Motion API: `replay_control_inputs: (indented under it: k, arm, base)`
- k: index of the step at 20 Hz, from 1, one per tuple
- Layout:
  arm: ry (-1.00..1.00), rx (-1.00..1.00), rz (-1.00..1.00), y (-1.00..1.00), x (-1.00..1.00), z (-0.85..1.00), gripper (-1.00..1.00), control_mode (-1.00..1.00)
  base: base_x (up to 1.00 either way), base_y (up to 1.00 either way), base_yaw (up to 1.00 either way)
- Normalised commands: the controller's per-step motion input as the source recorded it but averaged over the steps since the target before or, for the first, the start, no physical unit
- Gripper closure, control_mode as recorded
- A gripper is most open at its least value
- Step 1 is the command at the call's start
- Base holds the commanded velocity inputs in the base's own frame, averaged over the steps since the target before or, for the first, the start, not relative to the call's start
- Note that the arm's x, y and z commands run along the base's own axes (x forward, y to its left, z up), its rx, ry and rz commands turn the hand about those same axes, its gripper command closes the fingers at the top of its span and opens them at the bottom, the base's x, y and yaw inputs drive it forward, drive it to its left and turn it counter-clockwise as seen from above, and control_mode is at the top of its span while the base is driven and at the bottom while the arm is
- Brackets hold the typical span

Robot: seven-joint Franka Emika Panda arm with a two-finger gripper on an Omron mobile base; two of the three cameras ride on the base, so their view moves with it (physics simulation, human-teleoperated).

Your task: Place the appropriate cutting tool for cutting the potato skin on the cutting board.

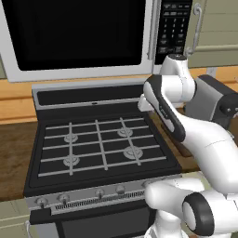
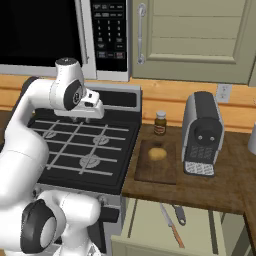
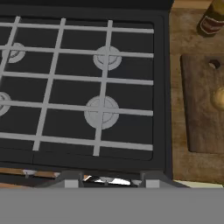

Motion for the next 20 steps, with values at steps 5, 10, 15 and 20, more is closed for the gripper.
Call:
replay_control_inputs:
  k: [5,10,15,20]
  arm:
    - [-0.12,0.0,0.0,-0.08,-0.64,0.0,-1.0,-1.0]
    - [-0.16,-0.1,0.0,-0.61,-0.97,-0.54,-1.0,-1.0]
    - [-0.15,-0.04,0.0,-0.96,-1.0,-0.53,-1.0,-1.0]
    - [-0.02,0.0,0.0,-1.0,-0.58,0.0,-1.0,-1.0]
  base:
    - [0.0,0.0,0.0]
    - [0.0,0.0,0.0]
    - [0.0,0.0,0.0]
    - [0.0,0.0,0.0]
